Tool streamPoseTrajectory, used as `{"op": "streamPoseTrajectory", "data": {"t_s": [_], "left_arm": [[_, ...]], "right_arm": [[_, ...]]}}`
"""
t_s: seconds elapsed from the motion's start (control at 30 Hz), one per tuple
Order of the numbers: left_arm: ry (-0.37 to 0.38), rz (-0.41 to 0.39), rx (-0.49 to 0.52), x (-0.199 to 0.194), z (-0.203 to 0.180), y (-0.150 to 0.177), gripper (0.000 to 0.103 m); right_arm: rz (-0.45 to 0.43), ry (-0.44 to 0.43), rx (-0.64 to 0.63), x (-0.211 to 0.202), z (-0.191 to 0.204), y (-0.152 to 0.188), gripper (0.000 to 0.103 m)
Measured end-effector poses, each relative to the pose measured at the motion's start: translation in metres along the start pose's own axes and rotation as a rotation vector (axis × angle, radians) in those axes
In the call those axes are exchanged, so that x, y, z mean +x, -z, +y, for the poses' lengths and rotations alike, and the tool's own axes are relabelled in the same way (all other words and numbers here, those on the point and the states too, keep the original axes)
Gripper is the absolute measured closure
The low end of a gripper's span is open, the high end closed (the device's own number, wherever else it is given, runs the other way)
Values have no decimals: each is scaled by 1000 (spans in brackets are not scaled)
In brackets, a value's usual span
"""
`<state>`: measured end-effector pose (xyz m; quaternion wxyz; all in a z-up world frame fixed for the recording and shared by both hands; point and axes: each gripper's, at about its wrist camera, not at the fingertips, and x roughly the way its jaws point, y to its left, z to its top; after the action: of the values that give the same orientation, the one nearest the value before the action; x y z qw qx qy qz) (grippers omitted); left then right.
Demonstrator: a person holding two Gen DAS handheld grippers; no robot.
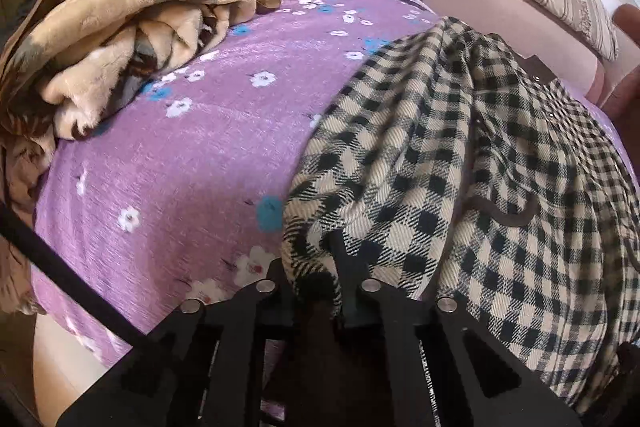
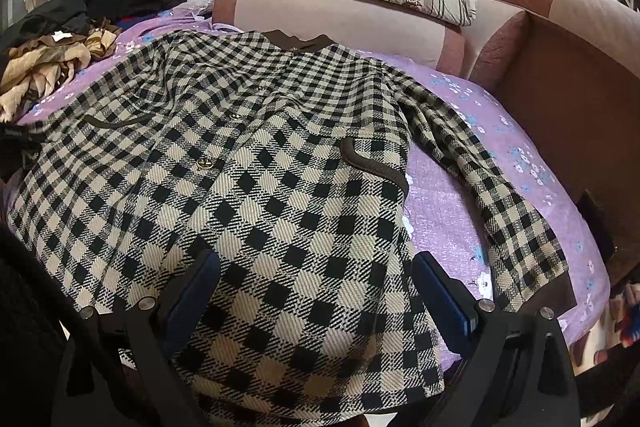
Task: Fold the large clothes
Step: 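Grasp the coat's sleeve cuff with the left gripper and lift it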
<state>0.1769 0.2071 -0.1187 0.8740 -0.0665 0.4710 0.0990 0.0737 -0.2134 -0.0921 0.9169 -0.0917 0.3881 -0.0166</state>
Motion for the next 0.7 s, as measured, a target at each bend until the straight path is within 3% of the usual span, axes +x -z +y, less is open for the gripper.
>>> {"op": "streamPoseTrajectory", "data": {"t_s": [0.07, 0.17, 0.3, 0.4, 0.5, 0.57, 0.7], "left_arm": [[-132, -61, 15, -8, 10, -15, 95], [-264, -97, -10, -14, 40, -39, 94], [-368, -104, -55, -17, 63, -57, 88], [-333, -128, -72, -29, 61, -50, 84], [-311, -173, -39, -44, 48, -36, 70], [-289, -205, -18, -56, 37, -26, 55], [-185, -220, -15, -75, 18, -11, 51]], "right_arm": [[-2, 6, -4, 0, 0, 0, 4], [2, 5, -3, 1, 0, -1, 4], [30, -22, 5, 8, 2, -2, 4], [31, -46, 14, 8, -7, -7, 6], [-14, -29, 71, -3, -43, -20, 6], [-39, 7, 143, -10, -85, -32, 6], [25, 85, 292, -3, -176, -47, 5]]}}
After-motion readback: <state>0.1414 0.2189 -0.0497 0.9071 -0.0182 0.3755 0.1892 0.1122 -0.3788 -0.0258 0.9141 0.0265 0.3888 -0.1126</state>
